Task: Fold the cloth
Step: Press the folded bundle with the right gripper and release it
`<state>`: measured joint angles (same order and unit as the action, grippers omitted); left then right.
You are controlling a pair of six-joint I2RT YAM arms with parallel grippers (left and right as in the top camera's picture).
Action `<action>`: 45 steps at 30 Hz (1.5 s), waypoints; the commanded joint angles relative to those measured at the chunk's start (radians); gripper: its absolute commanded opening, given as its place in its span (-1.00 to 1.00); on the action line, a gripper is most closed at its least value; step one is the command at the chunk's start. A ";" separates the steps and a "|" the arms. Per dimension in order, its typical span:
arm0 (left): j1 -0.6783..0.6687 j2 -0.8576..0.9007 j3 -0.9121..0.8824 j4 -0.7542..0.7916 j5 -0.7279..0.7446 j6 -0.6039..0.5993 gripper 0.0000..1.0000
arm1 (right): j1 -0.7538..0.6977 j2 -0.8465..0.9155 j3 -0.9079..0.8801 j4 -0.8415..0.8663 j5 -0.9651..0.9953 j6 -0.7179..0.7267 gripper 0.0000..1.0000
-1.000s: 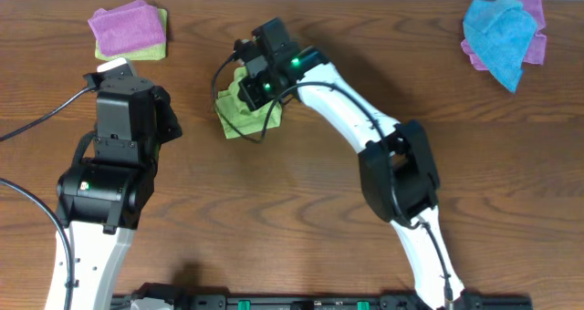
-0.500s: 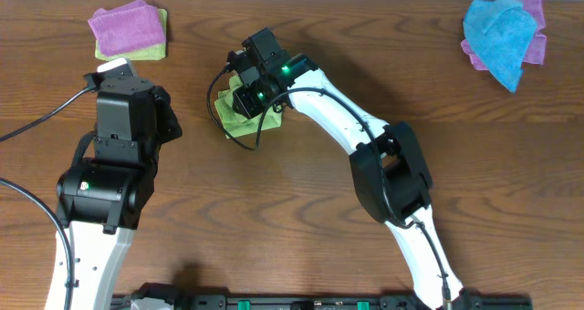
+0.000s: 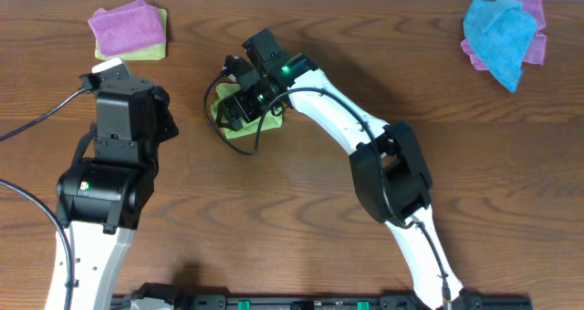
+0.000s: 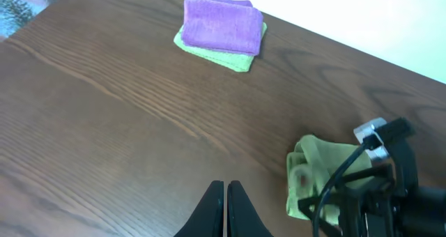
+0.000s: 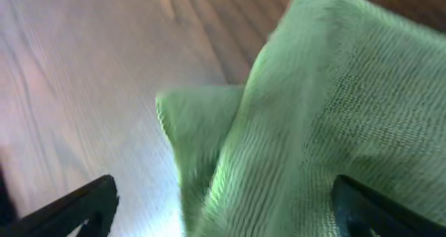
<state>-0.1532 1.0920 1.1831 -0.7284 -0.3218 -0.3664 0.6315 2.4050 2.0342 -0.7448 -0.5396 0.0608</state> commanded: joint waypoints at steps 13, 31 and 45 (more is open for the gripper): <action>0.003 0.000 -0.002 0.000 -0.025 0.003 -0.88 | -0.010 -0.063 0.075 -0.024 -0.044 -0.025 0.98; 0.003 0.047 -0.002 0.001 -0.018 -0.024 -0.88 | -0.003 -0.116 0.079 -0.126 0.162 -0.111 -0.97; 0.003 0.016 -0.002 0.006 -0.019 -0.023 -0.88 | 0.056 -0.032 0.077 -0.121 0.172 -0.111 -0.98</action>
<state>-0.1532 1.1332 1.1831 -0.7242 -0.3218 -0.3855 0.6563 2.3379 2.0964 -0.8635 -0.3676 -0.0345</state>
